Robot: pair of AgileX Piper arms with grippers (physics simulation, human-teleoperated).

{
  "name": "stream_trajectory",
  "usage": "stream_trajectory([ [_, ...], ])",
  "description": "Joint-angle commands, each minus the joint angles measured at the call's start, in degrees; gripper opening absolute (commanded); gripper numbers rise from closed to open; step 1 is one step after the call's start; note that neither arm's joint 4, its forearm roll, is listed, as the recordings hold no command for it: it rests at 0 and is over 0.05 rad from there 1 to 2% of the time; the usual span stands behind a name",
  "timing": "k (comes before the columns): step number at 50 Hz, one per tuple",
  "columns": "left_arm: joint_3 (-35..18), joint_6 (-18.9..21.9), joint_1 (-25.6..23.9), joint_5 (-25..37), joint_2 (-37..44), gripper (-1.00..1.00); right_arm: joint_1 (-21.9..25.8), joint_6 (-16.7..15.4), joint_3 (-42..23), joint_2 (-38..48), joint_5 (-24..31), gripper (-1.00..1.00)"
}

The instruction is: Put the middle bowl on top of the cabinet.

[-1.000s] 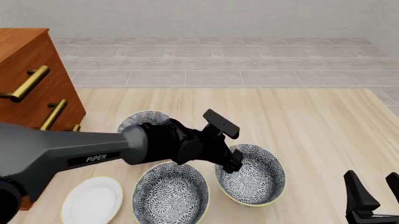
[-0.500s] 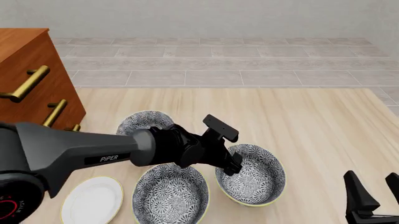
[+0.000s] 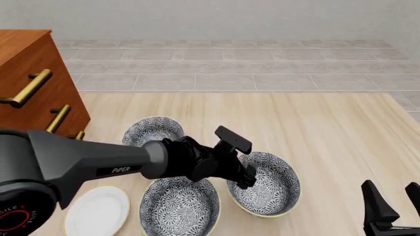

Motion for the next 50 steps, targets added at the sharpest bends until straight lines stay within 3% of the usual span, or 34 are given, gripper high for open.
stream_trajectory([
  [1, 0.28, -0.80, -0.09, -0.92, 0.91, 1.00, 0.02, 0.03, 0.00, 0.00, 0.07, 1.00],
  [17, 0.83, -0.86, -0.30, -1.49, 0.66, 1.00, -0.20, 0.07, 0.00, 0.00, 0.07, 1.00],
  [18, 0.91, -0.87, -0.49, -1.49, 0.61, -1.00, -0.19, 0.05, 0.00, 0.00, 0.10, 1.00],
  [50, 2.69, -0.70, -1.10, -1.24, -5.82, -1.00, -0.29, 0.08, 0.00, 0.00, -0.02, 1.00],
])
